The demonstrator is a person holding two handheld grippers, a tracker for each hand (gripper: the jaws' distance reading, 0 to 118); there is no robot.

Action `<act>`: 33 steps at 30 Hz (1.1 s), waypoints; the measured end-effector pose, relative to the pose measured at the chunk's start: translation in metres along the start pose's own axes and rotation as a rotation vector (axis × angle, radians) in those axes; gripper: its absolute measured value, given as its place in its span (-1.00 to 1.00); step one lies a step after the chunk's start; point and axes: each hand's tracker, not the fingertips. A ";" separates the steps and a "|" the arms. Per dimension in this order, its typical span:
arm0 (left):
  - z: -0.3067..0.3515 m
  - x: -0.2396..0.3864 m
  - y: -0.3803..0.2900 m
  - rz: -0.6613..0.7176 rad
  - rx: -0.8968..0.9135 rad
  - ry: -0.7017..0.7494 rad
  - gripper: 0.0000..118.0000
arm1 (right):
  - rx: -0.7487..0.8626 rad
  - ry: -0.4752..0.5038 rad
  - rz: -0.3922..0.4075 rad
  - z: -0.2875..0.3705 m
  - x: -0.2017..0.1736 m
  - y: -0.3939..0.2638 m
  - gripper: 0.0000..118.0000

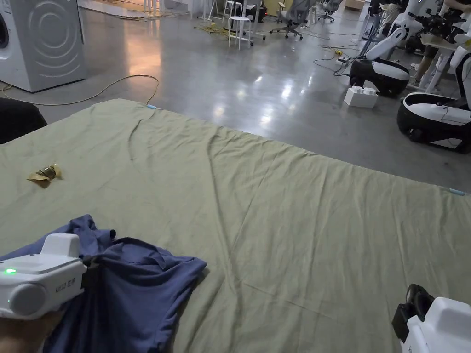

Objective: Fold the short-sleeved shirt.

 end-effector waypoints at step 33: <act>0.086 0.403 0.049 -0.262 0.193 -0.764 -0.92 | 0.107 -0.224 -0.096 0.060 0.127 0.008 -0.95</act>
